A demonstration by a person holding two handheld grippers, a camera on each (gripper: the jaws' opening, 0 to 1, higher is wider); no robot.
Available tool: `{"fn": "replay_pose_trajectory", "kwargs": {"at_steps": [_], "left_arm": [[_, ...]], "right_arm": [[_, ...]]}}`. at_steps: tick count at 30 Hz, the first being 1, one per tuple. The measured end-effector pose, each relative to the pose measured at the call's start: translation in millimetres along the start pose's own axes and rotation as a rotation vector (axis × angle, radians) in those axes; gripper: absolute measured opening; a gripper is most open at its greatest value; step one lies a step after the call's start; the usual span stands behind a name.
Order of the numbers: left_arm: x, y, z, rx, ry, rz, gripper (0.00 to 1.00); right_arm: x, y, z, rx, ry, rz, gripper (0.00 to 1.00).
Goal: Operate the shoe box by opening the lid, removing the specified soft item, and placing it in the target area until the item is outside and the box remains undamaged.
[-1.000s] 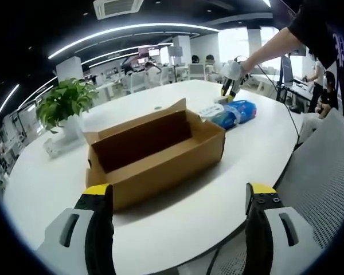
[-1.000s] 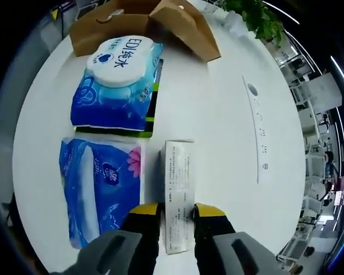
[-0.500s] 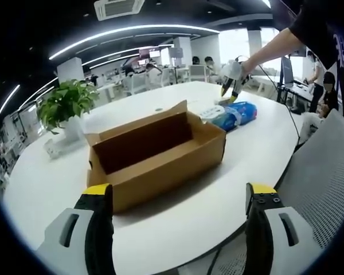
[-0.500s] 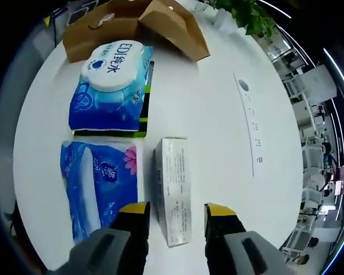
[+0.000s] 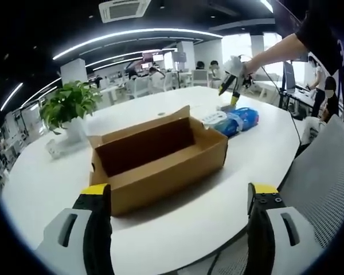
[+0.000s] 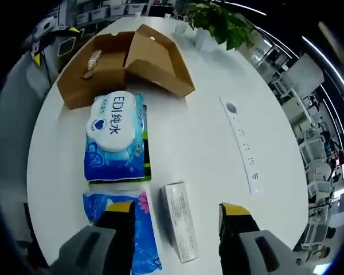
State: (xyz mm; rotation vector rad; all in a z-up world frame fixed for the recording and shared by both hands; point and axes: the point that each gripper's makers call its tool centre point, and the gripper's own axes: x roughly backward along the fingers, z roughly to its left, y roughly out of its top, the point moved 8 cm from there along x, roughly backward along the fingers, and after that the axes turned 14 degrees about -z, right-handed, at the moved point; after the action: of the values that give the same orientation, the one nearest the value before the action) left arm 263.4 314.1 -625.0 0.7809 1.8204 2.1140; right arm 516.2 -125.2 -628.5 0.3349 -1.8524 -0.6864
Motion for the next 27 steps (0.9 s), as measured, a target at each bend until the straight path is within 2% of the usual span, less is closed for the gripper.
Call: {"fn": "replay_pose_trajectory", "kwargs": {"at_steps": [5,10,27], "left_arm": [[0.9,0.5,1.8,0.006,0.009,-0.011,0.99],[1.1,0.5,2.9,0.009,0.016,-0.019,0.99],[1.4,1.0,3.3,0.012,0.028,-0.032,0.99]], "right_arm": [[0.7,31.5,11.2,0.0,0.029,-0.111,0.65],[-5.5,56.0,25.0,0.01,0.077,-0.176,0.7],[-46.8,131.5,73.5,0.047,0.185,-0.363,0.68]]}}
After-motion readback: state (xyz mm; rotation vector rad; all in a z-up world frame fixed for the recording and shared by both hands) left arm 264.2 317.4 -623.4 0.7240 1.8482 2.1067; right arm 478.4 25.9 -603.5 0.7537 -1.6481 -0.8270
